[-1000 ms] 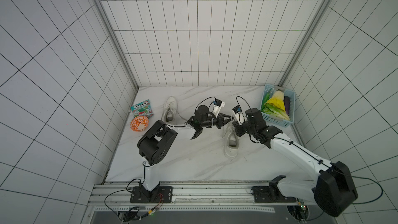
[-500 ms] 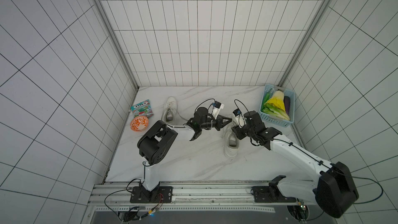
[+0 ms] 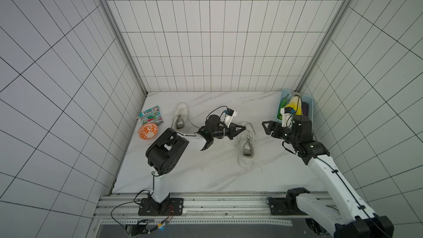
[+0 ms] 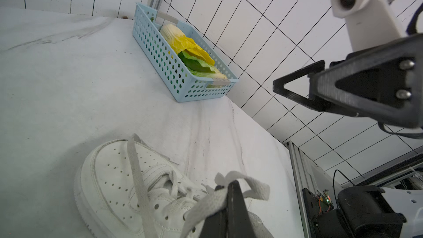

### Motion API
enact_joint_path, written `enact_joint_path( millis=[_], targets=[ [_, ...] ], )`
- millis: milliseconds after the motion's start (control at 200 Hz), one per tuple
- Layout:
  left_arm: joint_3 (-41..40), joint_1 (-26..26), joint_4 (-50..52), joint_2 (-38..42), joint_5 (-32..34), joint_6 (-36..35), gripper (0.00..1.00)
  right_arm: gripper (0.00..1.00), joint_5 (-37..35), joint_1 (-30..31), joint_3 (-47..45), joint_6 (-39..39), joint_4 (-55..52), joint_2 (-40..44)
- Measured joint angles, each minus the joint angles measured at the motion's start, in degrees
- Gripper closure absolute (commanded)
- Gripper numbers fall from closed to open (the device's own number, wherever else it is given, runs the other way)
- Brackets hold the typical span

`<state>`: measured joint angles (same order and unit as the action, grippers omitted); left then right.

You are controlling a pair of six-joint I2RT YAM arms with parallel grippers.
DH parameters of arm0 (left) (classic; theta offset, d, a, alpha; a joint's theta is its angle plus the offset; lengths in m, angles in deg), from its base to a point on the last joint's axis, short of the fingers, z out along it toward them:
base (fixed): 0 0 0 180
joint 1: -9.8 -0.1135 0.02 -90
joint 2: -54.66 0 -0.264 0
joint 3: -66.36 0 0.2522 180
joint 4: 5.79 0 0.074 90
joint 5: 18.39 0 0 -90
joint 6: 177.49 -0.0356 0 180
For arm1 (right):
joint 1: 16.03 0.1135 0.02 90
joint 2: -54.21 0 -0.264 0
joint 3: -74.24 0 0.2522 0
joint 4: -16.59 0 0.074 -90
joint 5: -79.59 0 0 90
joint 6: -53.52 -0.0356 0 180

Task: Tie the shoes
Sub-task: Cross the shoelace with the shoelace.

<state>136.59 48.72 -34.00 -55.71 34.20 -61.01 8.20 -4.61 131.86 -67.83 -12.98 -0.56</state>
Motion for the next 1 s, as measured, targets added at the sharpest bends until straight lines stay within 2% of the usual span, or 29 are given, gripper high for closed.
enact_joint_path(
  millis=[190,370,630,810,1000],
  targets=[
    [-0.83,-0.04,-0.74,0.02,-0.02,0.0,1.0,0.31,5.51,-3.69,-2.93,-25.49,-0.46,-6.84],
    [-1.11,-0.09,-1.09,0.02,-0.04,0.0,1.0,0.31,9.11,-3.67,-1.7,-37.92,-2.6,-16.26],
    [-1.11,-0.09,-1.16,0.02,-0.07,0.0,1.0,0.35,11.76,-2.34,2.62,-45.77,-5.33,-25.05],
    [-1.11,-0.09,-1.16,0.02,-0.09,0.0,1.0,0.36,12.13,0.02,5.51,-46.99,-6.64,-28.85],
    [-1.11,-0.09,-1.14,0.02,-0.11,0.02,1.0,0.42,12.33,1.84,8.55,-47.12,-8.07,-32.72]
  ],
)
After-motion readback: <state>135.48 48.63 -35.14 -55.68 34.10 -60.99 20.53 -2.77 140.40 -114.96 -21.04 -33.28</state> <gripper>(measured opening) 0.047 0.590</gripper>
